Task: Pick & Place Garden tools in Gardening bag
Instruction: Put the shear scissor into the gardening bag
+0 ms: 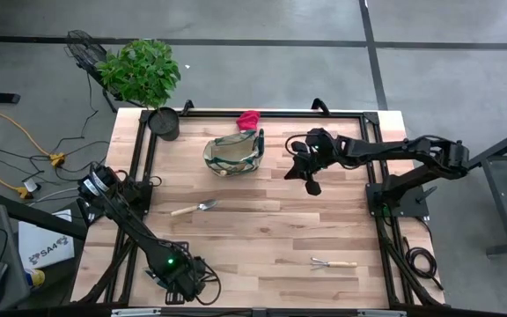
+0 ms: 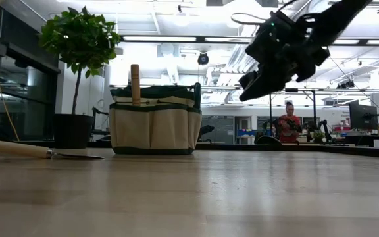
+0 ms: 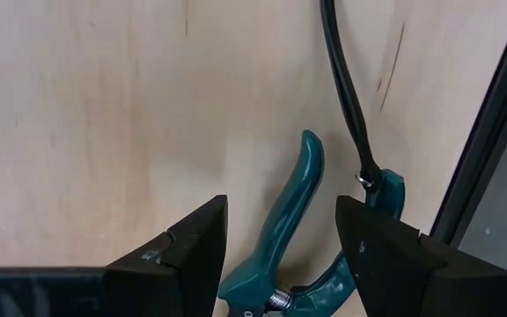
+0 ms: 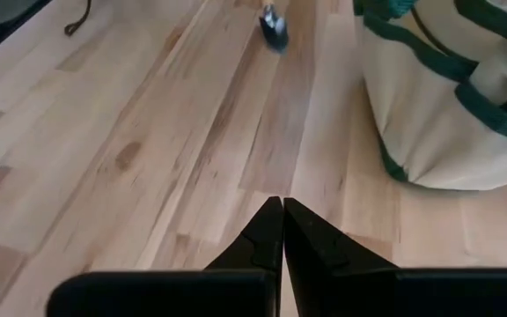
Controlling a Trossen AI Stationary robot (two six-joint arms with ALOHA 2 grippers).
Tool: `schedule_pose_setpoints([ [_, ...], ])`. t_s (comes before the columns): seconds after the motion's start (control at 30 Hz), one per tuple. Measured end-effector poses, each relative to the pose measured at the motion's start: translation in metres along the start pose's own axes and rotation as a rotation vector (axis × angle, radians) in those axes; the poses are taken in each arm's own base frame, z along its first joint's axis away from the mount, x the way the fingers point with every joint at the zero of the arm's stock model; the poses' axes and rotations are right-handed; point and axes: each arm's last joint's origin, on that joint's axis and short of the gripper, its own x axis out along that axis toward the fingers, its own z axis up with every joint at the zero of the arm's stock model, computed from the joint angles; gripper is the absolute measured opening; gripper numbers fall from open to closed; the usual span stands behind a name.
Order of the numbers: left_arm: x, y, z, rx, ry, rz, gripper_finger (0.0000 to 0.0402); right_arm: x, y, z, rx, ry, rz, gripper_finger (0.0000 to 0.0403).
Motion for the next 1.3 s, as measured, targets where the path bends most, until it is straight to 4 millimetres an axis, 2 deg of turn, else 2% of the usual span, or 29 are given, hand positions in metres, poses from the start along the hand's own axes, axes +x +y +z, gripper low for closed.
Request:
schedule_pose_setpoints([
  [0.17, 0.000, -0.001, -0.002, 0.006, -0.003, 0.005, 0.0207, 0.003, 0.004, -0.018, 0.002, -0.068, -0.038, 0.0003],
  [0.33, 0.000, -0.001, -0.002, -0.003, 0.012, 0.004, 0.0207, 0.003, 0.004, -0.027, 0.028, -0.129, -0.082, 0.0003],
  [0.57, 0.001, 0.001, -0.003, -0.004, 0.012, 0.011, 0.0207, 0.002, 0.003, -0.030, 0.055, -0.124, -0.088, 0.0003],
  [0.93, 0.017, 0.010, -0.007, -0.002, -0.002, -0.014, 0.0204, 0.002, 0.004, -0.031, 0.097, -0.116, -0.084, 0.0003],
  [1.07, 0.022, 0.014, -0.009, -0.001, 0.000, -0.017, 0.0175, 0.002, 0.004, -0.031, 0.102, -0.115, -0.086, 0.0003],
  [1.3, 0.026, 0.017, -0.010, -0.003, -0.005, 0.000, 0.0093, 0.002, 0.004, -0.034, 0.120, -0.089, -0.079, 0.0003],
])
